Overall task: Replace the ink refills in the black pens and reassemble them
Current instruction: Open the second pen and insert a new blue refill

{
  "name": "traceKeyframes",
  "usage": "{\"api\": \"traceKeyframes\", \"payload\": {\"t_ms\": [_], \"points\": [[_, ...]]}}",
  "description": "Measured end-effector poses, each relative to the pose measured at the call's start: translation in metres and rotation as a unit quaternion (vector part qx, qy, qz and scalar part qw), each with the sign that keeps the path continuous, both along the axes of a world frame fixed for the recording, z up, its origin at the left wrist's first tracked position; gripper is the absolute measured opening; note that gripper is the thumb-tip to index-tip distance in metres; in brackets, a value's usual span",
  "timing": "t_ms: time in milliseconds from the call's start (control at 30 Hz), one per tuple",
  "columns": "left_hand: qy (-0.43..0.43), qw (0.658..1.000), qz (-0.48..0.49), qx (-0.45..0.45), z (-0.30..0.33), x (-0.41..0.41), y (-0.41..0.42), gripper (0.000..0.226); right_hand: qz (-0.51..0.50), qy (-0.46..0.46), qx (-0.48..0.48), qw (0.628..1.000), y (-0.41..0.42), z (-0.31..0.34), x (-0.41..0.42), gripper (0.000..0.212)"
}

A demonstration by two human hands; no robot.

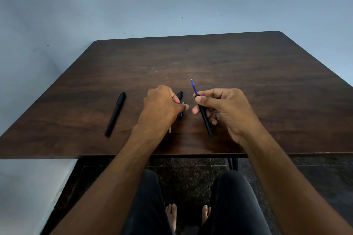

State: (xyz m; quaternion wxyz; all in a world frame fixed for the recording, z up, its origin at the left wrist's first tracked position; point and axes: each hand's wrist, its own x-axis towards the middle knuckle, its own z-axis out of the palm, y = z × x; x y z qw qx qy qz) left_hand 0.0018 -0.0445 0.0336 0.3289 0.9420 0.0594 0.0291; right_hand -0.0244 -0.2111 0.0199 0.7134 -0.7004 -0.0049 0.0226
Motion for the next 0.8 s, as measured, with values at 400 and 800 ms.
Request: {"api": "traceKeyframes", "payload": {"t_ms": [400, 800], "points": [[-0.058, 0.997, -0.045, -0.013, 0.006, -0.008, 0.013, 0.015, 0.004, 0.013, 0.056, 0.998, 0.007, 0.001, 0.005, 0.017], [-0.126, 0.978, -0.119, -0.115, 0.011, -0.027, 0.018, 0.028, -0.048, -0.015, 0.124, 0.991, 0.019, 0.003, 0.004, 0.018]]}}
